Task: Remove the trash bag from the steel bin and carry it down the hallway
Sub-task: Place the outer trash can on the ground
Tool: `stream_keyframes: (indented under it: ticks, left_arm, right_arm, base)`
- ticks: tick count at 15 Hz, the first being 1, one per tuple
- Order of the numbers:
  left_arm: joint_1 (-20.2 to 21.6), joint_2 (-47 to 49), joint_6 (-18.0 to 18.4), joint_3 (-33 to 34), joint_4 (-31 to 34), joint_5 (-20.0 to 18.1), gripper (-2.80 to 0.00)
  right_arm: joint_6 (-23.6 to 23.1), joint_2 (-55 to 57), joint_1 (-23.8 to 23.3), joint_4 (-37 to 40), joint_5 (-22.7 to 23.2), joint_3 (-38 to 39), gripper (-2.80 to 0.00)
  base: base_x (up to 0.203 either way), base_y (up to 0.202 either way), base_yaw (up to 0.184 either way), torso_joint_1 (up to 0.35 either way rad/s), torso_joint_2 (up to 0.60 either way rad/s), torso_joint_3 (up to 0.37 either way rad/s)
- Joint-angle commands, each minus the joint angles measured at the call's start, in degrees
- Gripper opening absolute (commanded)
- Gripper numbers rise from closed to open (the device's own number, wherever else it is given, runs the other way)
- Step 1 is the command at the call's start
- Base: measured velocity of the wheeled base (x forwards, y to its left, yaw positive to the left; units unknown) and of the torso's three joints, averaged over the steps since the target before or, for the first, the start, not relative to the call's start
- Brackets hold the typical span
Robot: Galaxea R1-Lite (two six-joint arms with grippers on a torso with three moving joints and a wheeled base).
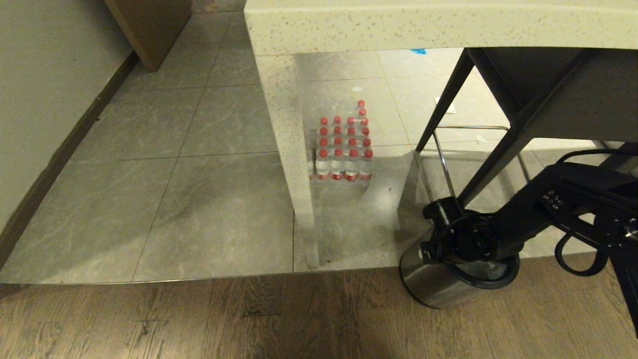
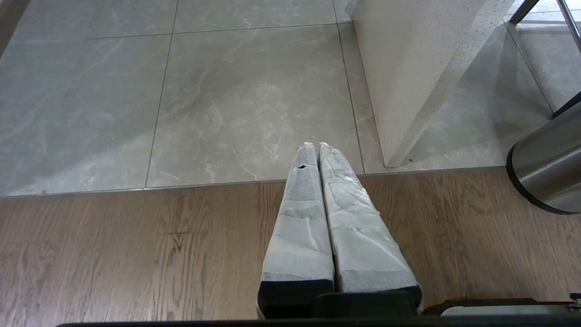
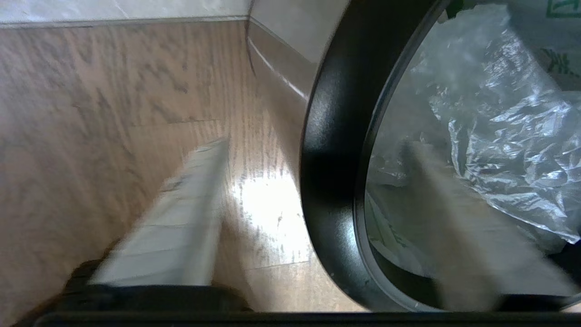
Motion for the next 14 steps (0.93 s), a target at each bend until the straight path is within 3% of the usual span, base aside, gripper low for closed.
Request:
stream_keyframes:
  ticks: [1,14]
  left_arm:
    - [0.0,-0.1,0.0,0.0,0.0,0.1,-2.8]
    - [0.0,0.0,0.0,0.0,0.0,0.1,-2.8]
  right_arm:
    - [-1.1,1.5,0.1,-0.2,-3.3,-0.3,-2.8]
    - [-2.7,-10.4,0.1,0.7,-5.4,4.1,-2.8]
  base:
    - [0.0,0.0,0.0,0.0,0.0,0.0]
    - [0.0,0.0,0.0,0.0,0.0,0.0]
